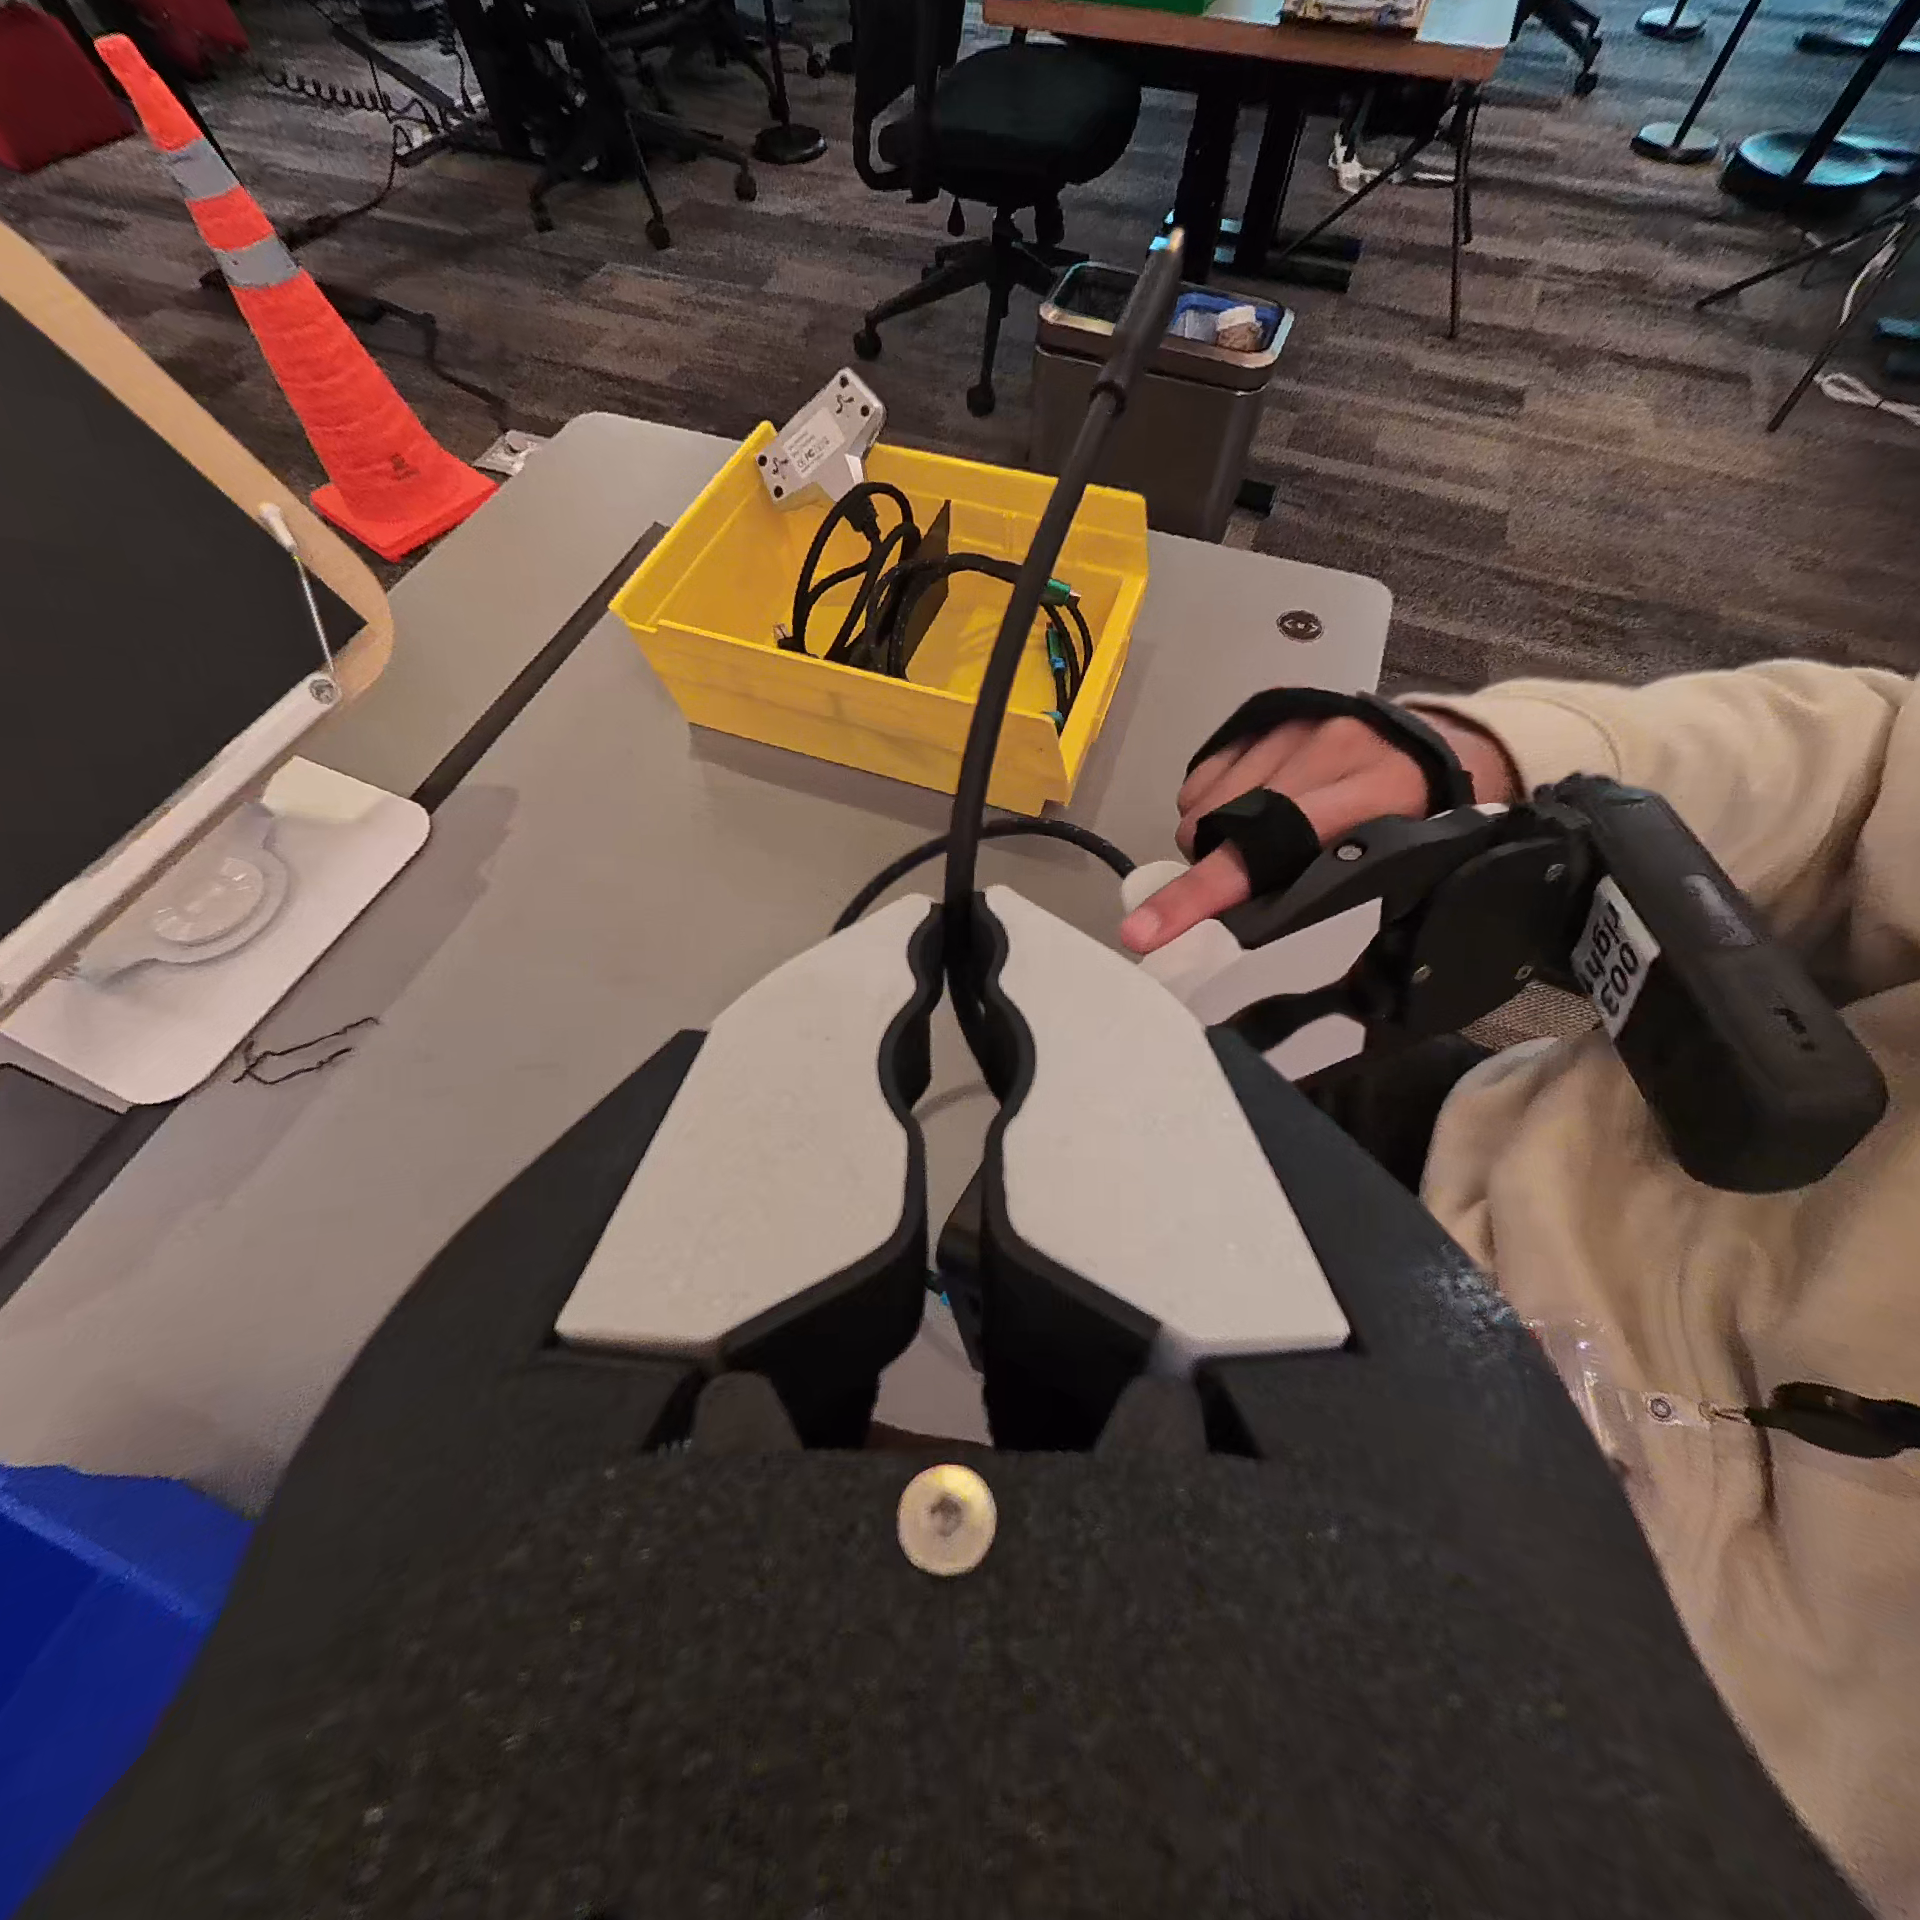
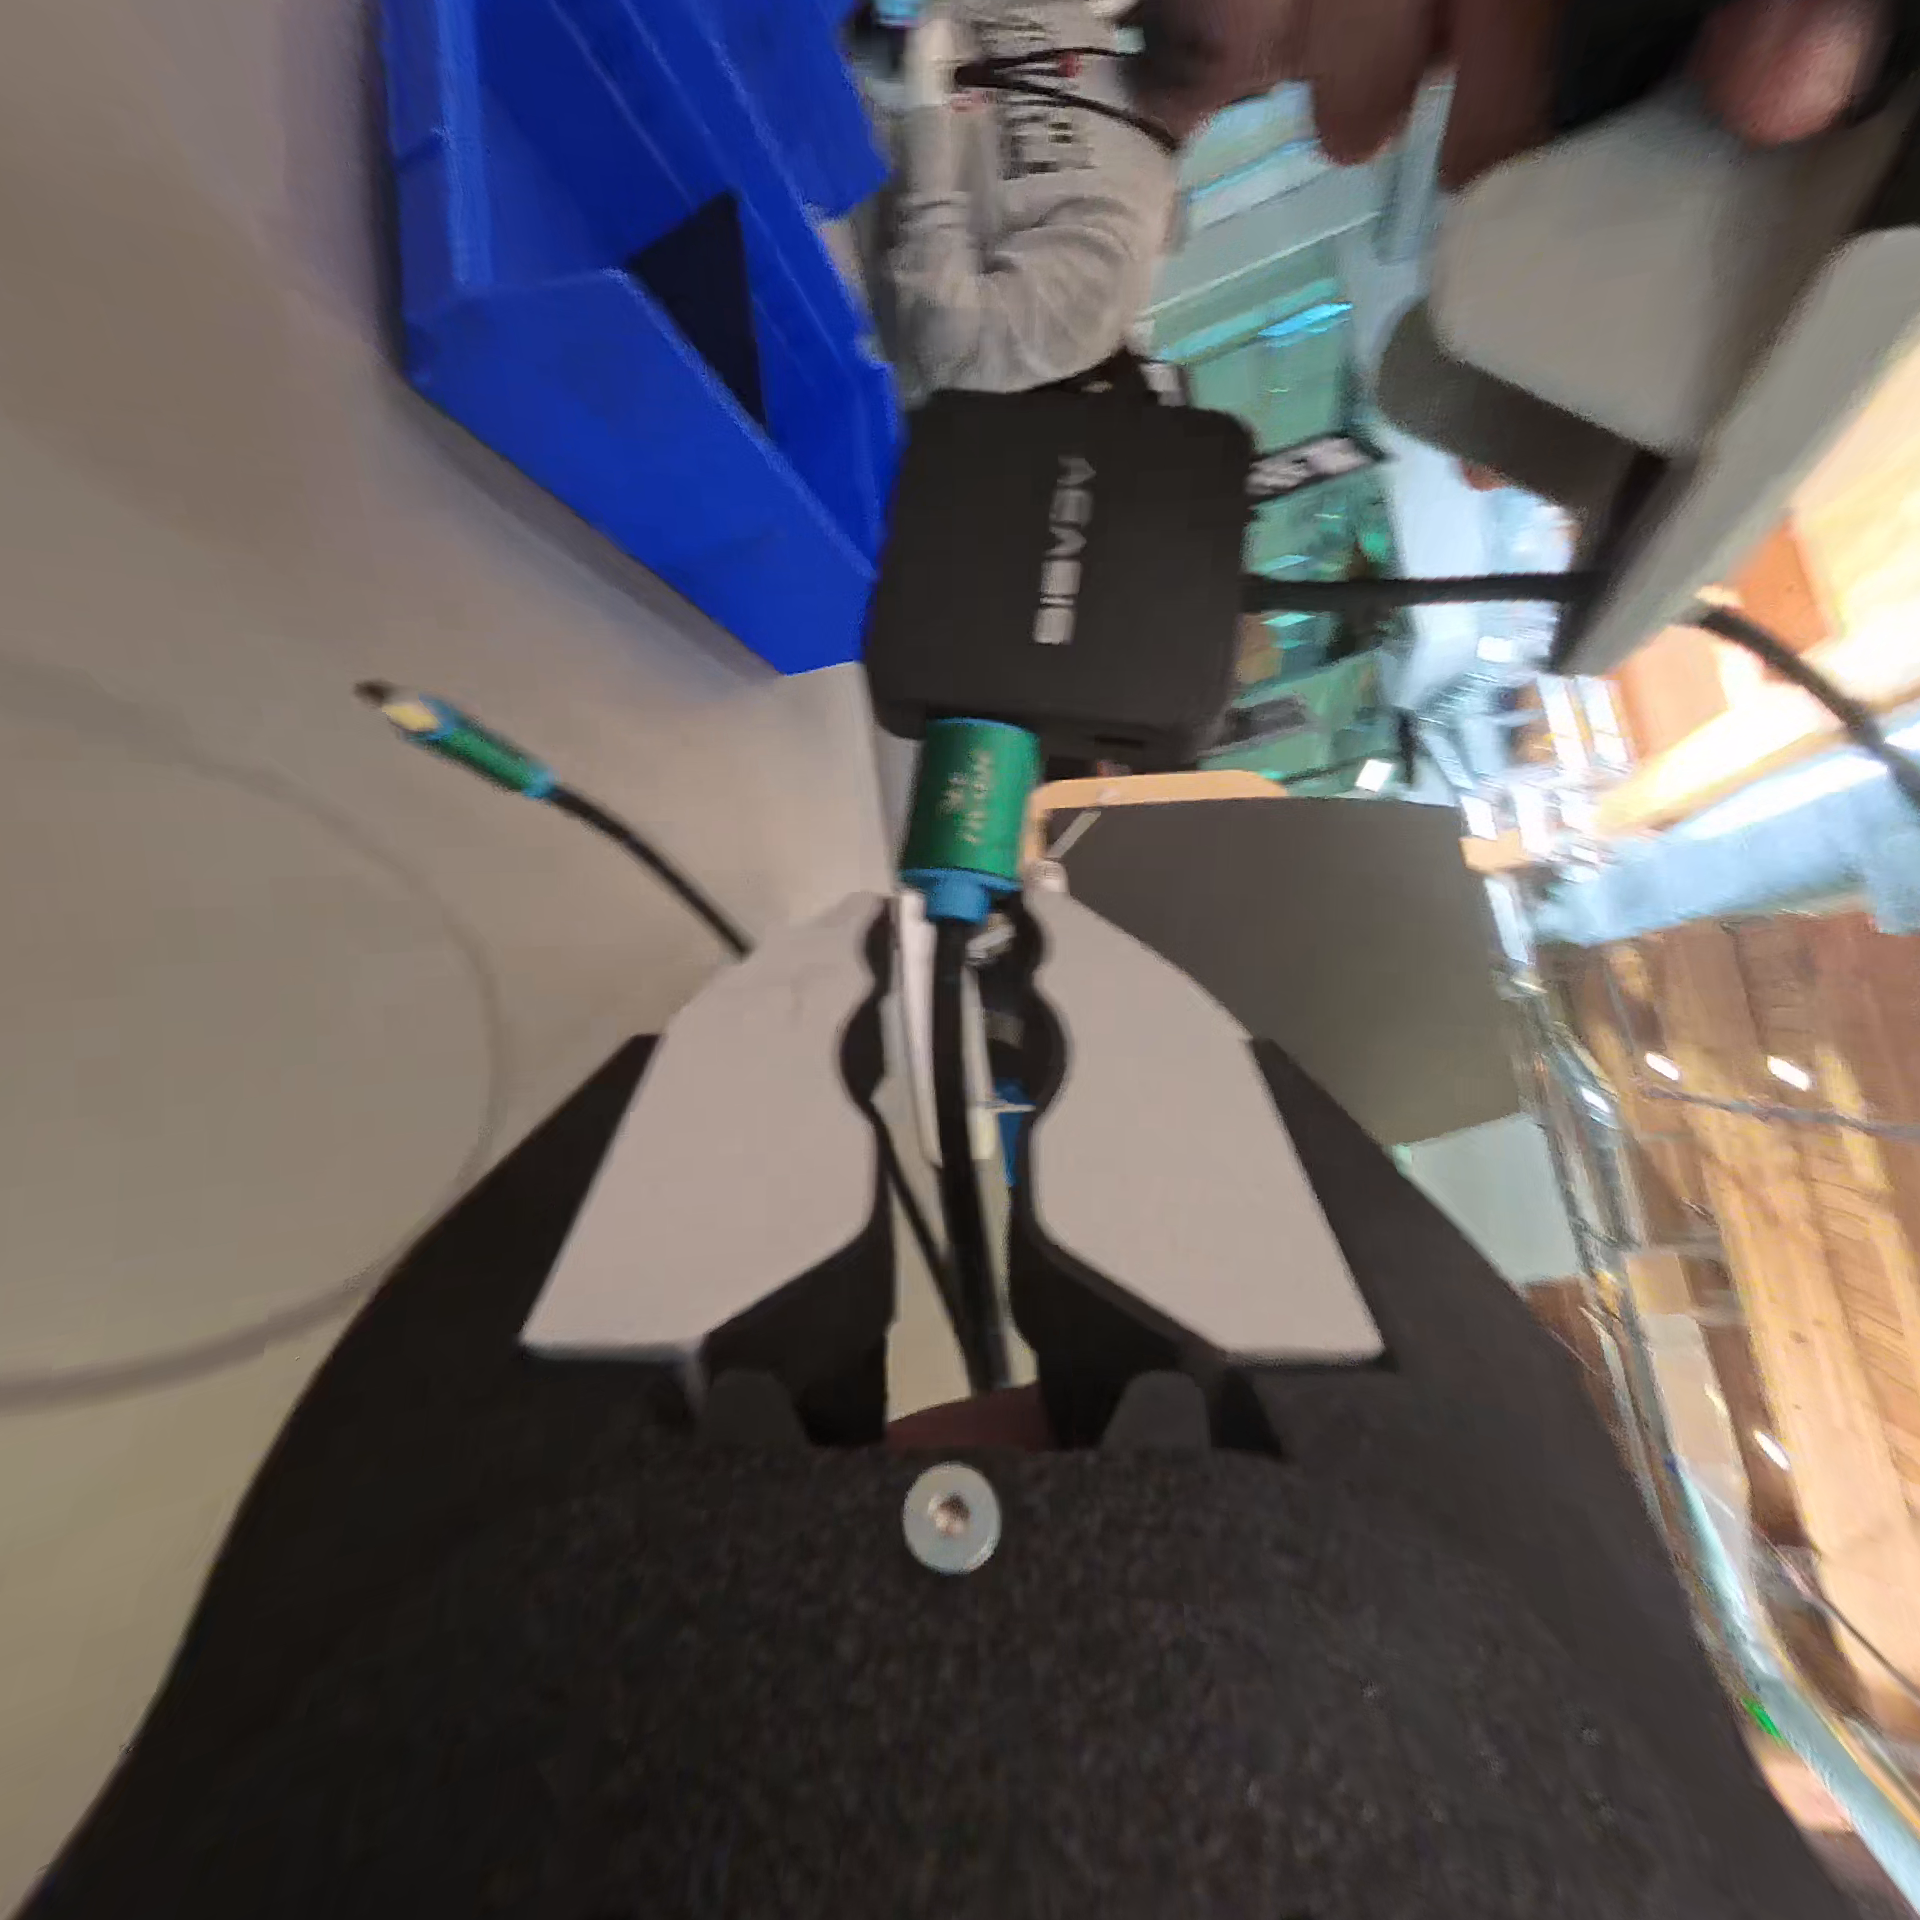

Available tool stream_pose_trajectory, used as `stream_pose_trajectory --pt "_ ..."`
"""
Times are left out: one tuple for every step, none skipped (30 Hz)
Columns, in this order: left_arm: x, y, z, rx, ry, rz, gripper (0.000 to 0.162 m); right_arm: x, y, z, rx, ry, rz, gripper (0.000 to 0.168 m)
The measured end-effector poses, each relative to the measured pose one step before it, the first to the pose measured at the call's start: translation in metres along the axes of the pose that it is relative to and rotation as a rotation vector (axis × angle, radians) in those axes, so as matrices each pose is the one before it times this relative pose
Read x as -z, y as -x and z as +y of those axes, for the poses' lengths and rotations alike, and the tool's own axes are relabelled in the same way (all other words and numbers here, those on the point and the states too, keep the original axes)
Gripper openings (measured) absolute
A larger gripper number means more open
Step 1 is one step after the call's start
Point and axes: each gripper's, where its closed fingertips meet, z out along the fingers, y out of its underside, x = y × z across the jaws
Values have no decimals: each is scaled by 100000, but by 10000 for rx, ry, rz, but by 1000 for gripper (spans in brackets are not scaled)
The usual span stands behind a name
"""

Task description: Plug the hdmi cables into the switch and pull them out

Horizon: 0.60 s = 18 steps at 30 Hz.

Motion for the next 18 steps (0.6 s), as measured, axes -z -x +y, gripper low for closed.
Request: stream_pose_trajectory --pt "-131 300 181 -30 -49 -71 3 -2 -335 112 -83 79 352 15" --pt "-147 406 308 -114 -11 -132 3 -45 136 242 -304 197 -58 11" --pt "-141 469 296 -144 -51 -193 7 -44 142 220 -499 148 -138 11" --pt "4 606 129 -132 -209 -329 10 -13 146 205 -534 94 -154 11" --pt "200 651 -4 -107 -310 -394 13 -8 222 211 -531 7 -182 11" --pt "424 473 8 -88 -278 -317 17 -54 174 418 -611 109 -202 10" --pt "579 326 136 -89 -221 -290 20 -60 145 534 -626 149 -229 10" --pt "670 193 244 -159 -223 -336 23 -68 31 626 -561 153 -205 10" --pt "648 -20 436 -293 -202 -387 27 -52 -52 744 -514 215 -216 10" --pt "534 -226 683 -442 -143 -458 30 -45 -79 687 -542 203 -258 10" --pt "349 -456 906 -593 -66 -529 30 -52 -110 550 -563 150 -257 10" --pt "159 -707 1132 -778 52 -552 30 -34 -191 306 -486 28 -205 10" --pt "64 -836 1214 -945 150 -629 30 -32 -201 154 -371 -39 -165 10" --pt "10 -946 1097 -1020 176 -706 32 -73 -182 142 -334 34 -164 10" --pt "-36 -1169 933 -1118 187 -614 32 -98 -188 157 -253 91 -121 10" --pt "-119 -1161 744 -1249 228 -605 30 -106 -170 50 -174 27 -77 10" --pt "-191 -939 482 -1185 191 -687 27 -93 1 -60 -177 -19 -158 10" --pt "-218 -870 155 -858 35 -552 24 -75 160 -133 -189 -54 -236 10"
